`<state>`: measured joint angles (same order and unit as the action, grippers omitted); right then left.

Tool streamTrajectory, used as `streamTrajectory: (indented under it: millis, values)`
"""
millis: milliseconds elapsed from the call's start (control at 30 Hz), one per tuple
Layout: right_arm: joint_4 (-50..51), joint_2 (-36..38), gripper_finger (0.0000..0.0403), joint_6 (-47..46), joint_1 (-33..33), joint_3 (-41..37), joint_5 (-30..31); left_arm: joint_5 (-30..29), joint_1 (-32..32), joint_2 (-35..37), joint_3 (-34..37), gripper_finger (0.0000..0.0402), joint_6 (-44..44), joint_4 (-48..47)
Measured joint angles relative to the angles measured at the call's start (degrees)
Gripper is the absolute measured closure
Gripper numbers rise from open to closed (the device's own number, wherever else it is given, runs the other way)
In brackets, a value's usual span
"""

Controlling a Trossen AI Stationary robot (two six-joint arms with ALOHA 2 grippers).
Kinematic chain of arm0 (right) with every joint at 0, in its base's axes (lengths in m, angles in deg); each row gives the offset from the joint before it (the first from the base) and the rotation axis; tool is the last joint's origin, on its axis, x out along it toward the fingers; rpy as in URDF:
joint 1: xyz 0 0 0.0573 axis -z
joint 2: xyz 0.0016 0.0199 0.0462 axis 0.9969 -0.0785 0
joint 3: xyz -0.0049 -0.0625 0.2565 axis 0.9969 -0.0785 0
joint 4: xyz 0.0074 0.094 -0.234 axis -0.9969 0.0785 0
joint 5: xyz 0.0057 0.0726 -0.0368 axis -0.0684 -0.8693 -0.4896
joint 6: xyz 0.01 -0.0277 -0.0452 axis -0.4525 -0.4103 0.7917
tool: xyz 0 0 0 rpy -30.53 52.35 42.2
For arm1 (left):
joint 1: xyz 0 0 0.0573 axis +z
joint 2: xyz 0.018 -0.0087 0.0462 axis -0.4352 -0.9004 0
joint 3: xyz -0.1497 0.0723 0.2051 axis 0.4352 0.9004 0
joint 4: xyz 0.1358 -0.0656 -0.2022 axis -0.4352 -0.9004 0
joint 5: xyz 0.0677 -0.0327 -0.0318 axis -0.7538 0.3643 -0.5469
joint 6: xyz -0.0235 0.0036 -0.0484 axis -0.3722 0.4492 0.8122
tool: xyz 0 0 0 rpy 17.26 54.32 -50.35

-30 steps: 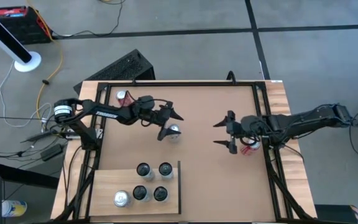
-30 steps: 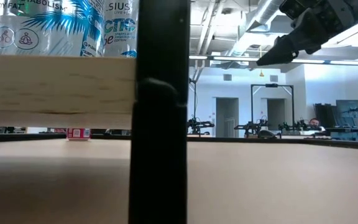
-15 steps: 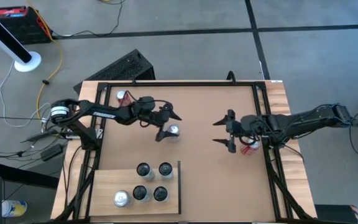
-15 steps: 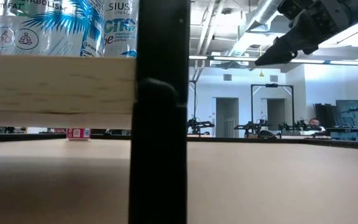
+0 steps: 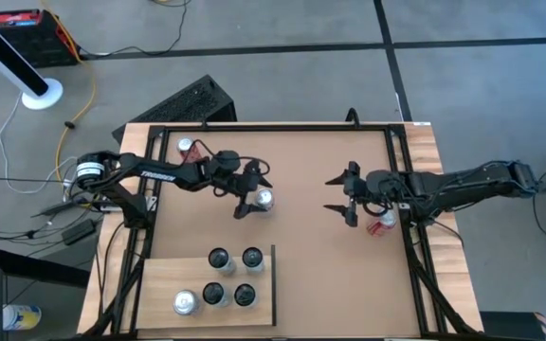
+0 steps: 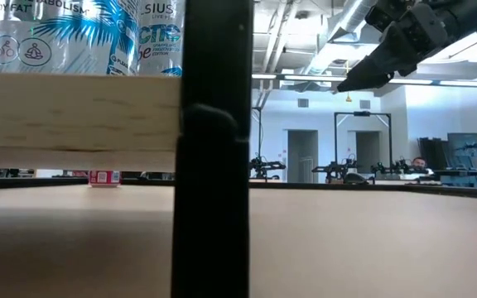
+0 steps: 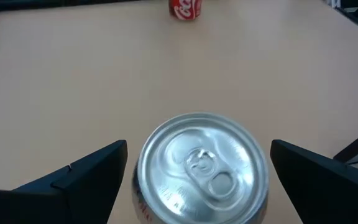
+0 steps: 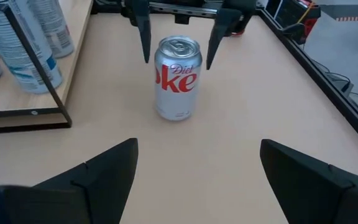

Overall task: Place canned beverage on shelf
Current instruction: Put the silver soda can on the shelf aligned with the other silver soda can

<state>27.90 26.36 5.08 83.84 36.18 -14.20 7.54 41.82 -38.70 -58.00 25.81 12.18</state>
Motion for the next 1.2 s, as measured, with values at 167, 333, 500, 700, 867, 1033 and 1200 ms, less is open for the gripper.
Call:
streamTrajectory:
  millis: [167, 333, 500, 700, 867, 1033, 1200]
  values:
    - [0.02, 0.00, 0.0042, -0.39, 0.30, 0.02, -0.06, -0.51, 0.03, 0.00, 0.00, 0.0022, 0.00, -1.02]
    - [0.02, 0.00, 0.0042, -0.63, 0.27, 0.02, -0.12, -2.62, 0.00, 0.00, 0.00, 0.0022, 0.00, -1.92]
    - [0.02, 0.00, 0.0042, -1.09, 0.27, 0.02, -0.15, -2.75, 0.00, 0.00, 0.00, 0.0037, 0.02, -1.95]
    - [0.04, 0.00, 0.0042, -2.09, 0.30, 0.02, -0.13, -2.84, 0.00, 0.00, 0.00, 0.0112, 0.20, -1.95]
    - [0.11, 0.00, 0.0042, -3.80, 0.30, 0.02, -0.11, -3.05, 0.02, 0.77, 0.00, 0.0117, 0.44, -2.56]
    - [0.55, 0.00, 0.0042, -6.81, 0.30, 0.04, -0.08, -3.04, 0.18, 8.82, 0.09, 0.0117, -2.43, -9.46]
    - [0.50, -0.02, 0.0042, -9.56, 0.30, 0.04, -0.06, -4.35, -0.09, 23.31, -0.07, 0.0117, -4.64, -28.17]
